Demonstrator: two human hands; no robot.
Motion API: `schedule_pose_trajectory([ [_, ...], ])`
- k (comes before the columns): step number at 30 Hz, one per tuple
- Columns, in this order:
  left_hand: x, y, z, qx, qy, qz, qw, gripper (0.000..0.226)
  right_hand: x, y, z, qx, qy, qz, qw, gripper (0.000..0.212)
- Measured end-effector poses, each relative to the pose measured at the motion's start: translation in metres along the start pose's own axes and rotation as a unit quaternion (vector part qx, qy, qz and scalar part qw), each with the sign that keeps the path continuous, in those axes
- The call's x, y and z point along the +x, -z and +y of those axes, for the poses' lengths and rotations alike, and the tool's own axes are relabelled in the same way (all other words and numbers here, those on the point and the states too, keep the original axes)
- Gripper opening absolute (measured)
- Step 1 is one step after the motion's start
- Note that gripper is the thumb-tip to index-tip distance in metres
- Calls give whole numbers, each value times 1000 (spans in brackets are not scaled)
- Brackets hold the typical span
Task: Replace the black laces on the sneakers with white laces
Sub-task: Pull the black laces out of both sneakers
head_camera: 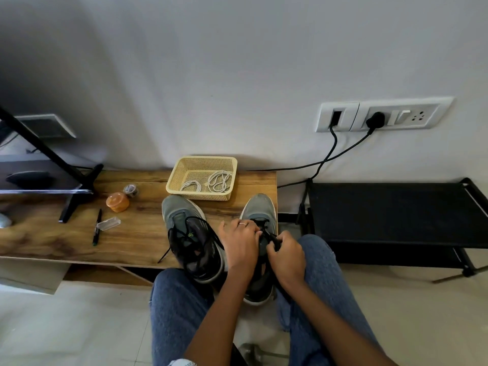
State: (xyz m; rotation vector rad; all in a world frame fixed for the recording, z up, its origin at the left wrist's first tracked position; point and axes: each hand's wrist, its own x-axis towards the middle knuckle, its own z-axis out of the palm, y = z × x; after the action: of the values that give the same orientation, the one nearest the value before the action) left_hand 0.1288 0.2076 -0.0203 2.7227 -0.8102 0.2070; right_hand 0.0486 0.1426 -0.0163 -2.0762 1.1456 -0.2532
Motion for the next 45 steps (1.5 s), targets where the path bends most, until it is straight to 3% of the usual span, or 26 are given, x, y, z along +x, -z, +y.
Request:
schedule_pose_trajectory([
  [4,-5,0,-2,-94,67,56,992,3,-1,-2,-1,3,3,4,1000,9],
  [6,-8,7,1,-197,168,83,962,7,0,-2,0,10,1,5,1000,9],
  [8,-4,17,2,-328,332,138,874,10,1,-2,1,18,-9,7,1000,11],
  [10,6,29,-4,-442,463,234,732,9,2,-1,5,21,-22,14,999,13],
  [11,11,33,-9,-467,489,267,686,8,3,-1,7,22,-27,19,999,13],
  [12,15,37,-15,-469,490,275,681,10,3,-1,8,22,-29,22,999,14],
  [15,18,41,-24,-414,426,199,779,17,2,-4,6,26,-16,17,999,13],
  [17,15,35,-23,-393,386,118,826,23,2,-7,5,21,-4,16,1000,13],
  [21,5,26,-13,-335,316,15,887,53,2,-5,6,20,3,19,1000,13],
  [26,-29,15,1,-264,180,-41,947,56,-2,-5,0,-32,78,17,996,10],
  [29,-35,4,-4,-245,148,-79,955,52,4,-8,-8,-115,179,17,977,29],
  [32,-30,2,-7,-228,133,-96,960,44,15,-14,-13,-203,283,26,937,22],
  [37,-29,1,-6,-220,138,-109,959,42,29,-14,-22,-272,317,21,909,18],
  [39,-30,3,-5,-226,161,-112,954,42,32,-15,-23,-249,327,38,911,27],
  [41,-31,5,-5,-237,180,-112,948,43,30,-19,-18,-179,302,19,936,18],
  [45,-30,5,-4,-253,203,-106,940,42,25,-19,-13,4,165,55,985,11],
])
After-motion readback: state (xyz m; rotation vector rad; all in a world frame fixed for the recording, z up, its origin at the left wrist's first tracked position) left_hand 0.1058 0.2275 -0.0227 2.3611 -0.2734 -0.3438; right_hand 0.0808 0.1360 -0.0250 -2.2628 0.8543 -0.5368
